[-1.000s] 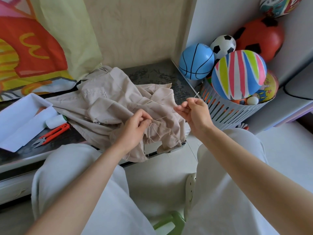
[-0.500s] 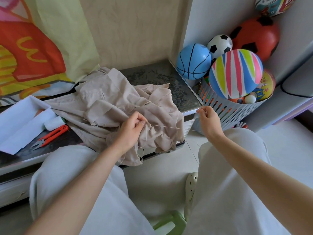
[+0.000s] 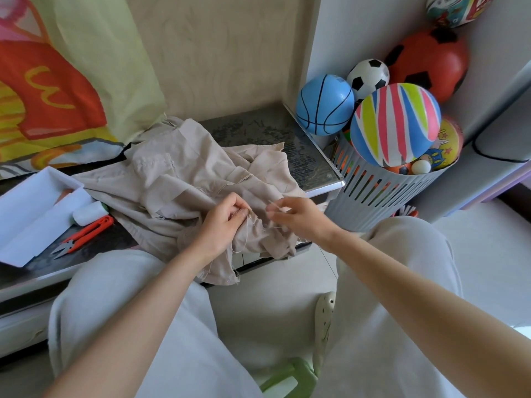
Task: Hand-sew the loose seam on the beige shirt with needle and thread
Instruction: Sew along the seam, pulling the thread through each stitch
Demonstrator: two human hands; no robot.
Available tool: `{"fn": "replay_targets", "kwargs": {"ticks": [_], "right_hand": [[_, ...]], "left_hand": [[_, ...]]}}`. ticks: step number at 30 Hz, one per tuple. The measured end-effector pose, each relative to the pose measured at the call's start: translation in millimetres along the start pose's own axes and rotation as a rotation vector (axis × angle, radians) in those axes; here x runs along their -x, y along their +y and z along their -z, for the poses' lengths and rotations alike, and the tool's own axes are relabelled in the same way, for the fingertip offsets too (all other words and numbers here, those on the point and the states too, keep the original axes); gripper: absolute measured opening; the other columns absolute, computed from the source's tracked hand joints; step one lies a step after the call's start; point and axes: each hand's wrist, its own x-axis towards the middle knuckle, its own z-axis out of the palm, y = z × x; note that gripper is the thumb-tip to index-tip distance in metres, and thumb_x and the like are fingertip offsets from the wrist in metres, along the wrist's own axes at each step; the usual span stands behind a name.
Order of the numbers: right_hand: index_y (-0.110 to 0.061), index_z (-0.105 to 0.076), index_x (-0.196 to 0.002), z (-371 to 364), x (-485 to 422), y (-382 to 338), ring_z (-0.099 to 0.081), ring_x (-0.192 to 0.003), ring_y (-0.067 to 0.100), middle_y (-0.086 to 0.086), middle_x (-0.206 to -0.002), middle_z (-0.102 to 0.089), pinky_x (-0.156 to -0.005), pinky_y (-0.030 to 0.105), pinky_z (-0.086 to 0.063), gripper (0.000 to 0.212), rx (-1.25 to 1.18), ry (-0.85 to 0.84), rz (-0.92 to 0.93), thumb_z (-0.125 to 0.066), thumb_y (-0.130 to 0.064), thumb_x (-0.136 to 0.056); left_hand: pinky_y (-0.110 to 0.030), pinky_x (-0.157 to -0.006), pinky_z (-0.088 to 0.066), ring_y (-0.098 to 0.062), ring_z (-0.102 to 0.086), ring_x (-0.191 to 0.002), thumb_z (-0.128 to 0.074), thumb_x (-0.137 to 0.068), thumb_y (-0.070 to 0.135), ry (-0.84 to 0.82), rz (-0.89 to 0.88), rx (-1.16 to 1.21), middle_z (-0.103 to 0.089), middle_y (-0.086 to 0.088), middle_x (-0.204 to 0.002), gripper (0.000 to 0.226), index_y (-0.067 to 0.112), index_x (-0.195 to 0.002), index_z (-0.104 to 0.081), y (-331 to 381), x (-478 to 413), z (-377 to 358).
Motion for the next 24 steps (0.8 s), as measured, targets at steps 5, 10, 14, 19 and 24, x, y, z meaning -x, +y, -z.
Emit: {"fn": "replay_targets", "kwargs": {"ticks": [5,10,14,19,24], "right_hand": [[-0.008,-0.057,-0.081,-17.7,-11.1,-6.4,-0.038,-0.041,0.001,-0.001,-0.06,-0.043,-0.041,0.009,-0.033,0.014,0.096,-0.164,-0.1,-0.05,-0.005,-0.093],[-0.01,-0.056,-0.072,-11.1,-20.3,-0.8,-0.039,-0.041,0.005,0.003,-0.062,-0.049,-0.041,0.015,-0.033,0.024,-0.024,-0.076,-0.108,-0.057,-0.019,-0.094],[-0.011,-0.055,-0.069,-2.7,-29.8,2.8,-0.041,-0.048,0.01,-0.002,-0.057,-0.047,-0.042,0.015,-0.034,0.027,-0.013,0.209,-0.098,-0.059,-0.022,-0.093],[-0.017,-0.049,-0.066,3.5,-41.3,12.6,-0.04,-0.052,0.012,-0.003,-0.058,-0.045,-0.053,0.024,-0.033,0.027,-0.073,0.399,-0.141,-0.055,-0.02,-0.093],[-0.011,-0.049,-0.07,7.1,-42.5,23.7,-0.038,-0.052,0.014,0.001,-0.058,-0.045,-0.052,0.025,-0.032,0.024,0.005,0.442,-0.214,-0.053,-0.018,-0.092]], "left_hand": [[-0.011,-0.054,-0.034,0.002,-0.042,-0.051,-0.047,-0.096,0.0,-0.013,-0.013,0.024,-0.05,0.004,-0.059,0.02,0.013,-0.081,-0.051,-0.3,0.5,2.4],[-0.016,-0.056,-0.036,-0.003,-0.045,-0.055,-0.048,-0.096,0.001,-0.015,-0.021,0.049,-0.052,0.007,-0.059,0.021,0.015,-0.08,-0.053,-4.1,1.2,6.8],[-0.02,-0.059,-0.036,-0.005,-0.045,-0.058,-0.048,-0.096,0.002,-0.022,-0.014,0.047,-0.054,0.01,-0.058,0.022,0.017,-0.08,-0.053,-6.3,2.3,7.8],[-0.02,-0.061,-0.038,-0.004,-0.048,-0.059,-0.049,-0.096,0.002,-0.021,-0.008,0.048,-0.058,0.012,-0.058,0.023,0.018,-0.08,-0.053,-4.5,4.9,8.9],[-0.024,-0.062,-0.036,-0.009,-0.046,-0.061,-0.048,-0.096,0.003,-0.017,-0.002,0.043,-0.054,0.004,-0.063,0.022,0.017,-0.081,-0.053,-3.9,5.8,8.7]]}}
